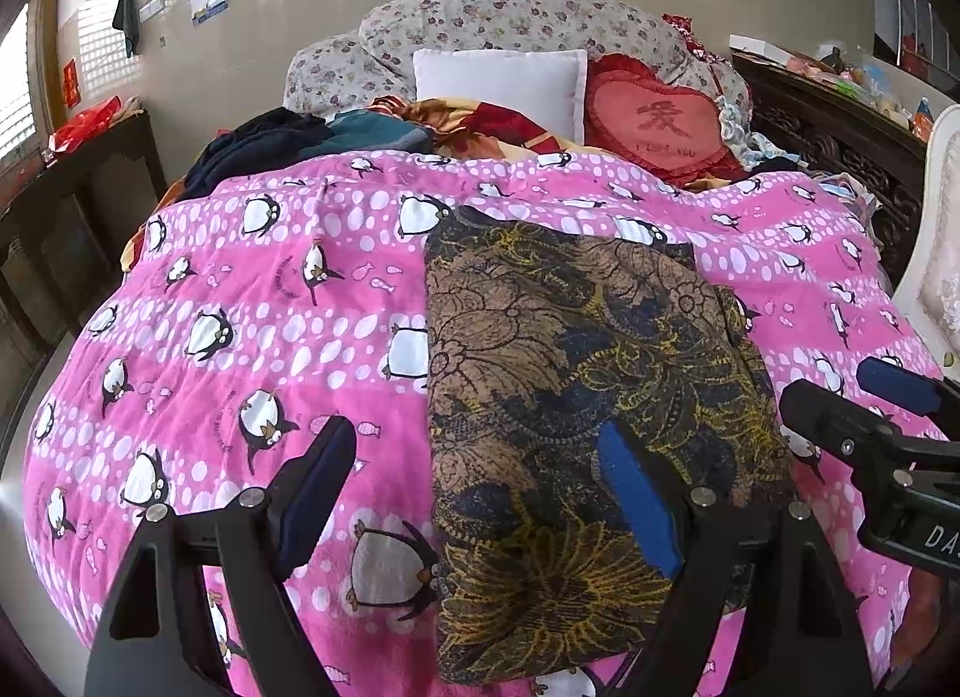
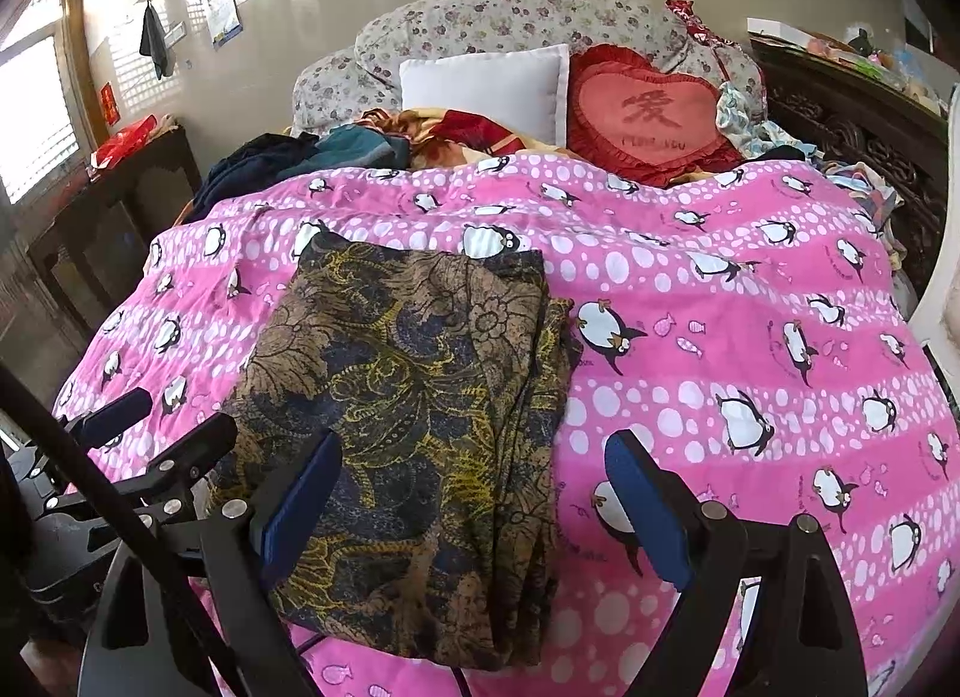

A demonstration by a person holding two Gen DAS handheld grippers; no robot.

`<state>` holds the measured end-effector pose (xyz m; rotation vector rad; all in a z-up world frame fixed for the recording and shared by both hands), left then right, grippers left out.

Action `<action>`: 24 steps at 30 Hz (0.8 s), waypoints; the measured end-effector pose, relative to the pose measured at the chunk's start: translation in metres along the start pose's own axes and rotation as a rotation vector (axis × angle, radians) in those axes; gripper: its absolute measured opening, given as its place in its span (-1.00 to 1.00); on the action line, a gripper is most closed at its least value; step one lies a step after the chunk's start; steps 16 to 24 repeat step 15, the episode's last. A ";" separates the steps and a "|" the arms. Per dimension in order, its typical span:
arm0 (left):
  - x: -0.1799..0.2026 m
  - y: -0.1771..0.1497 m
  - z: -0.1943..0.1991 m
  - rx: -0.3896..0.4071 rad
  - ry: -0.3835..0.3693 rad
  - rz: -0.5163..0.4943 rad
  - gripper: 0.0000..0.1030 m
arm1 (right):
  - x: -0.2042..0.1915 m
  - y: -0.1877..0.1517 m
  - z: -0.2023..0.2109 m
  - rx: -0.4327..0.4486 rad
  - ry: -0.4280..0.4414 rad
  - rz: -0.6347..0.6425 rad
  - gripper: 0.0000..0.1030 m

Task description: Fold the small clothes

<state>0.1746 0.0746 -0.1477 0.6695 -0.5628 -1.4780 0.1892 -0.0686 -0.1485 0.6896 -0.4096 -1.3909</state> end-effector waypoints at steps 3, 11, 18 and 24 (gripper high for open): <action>0.000 0.000 0.000 0.001 -0.002 0.003 0.60 | 0.000 0.000 0.000 0.000 -0.001 0.004 0.80; 0.000 0.001 -0.001 0.010 0.008 0.006 0.60 | 0.000 -0.002 -0.002 -0.007 0.001 0.006 0.80; -0.002 0.002 -0.001 0.018 0.011 0.003 0.61 | 0.001 -0.002 -0.002 -0.005 0.003 0.007 0.80; -0.002 0.002 -0.001 0.018 0.011 0.003 0.61 | 0.001 -0.002 -0.002 -0.005 0.003 0.007 0.80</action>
Point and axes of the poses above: each gripper's, at about its wrist camera, not at the fingertips, and z roughly against the way its jaws point, x to its right, y to its top, the point moved 9 cm from there along -z, roughly the way its jaws point, and after that the axes turned 4 degrees about -z, right-handed, at the moved point
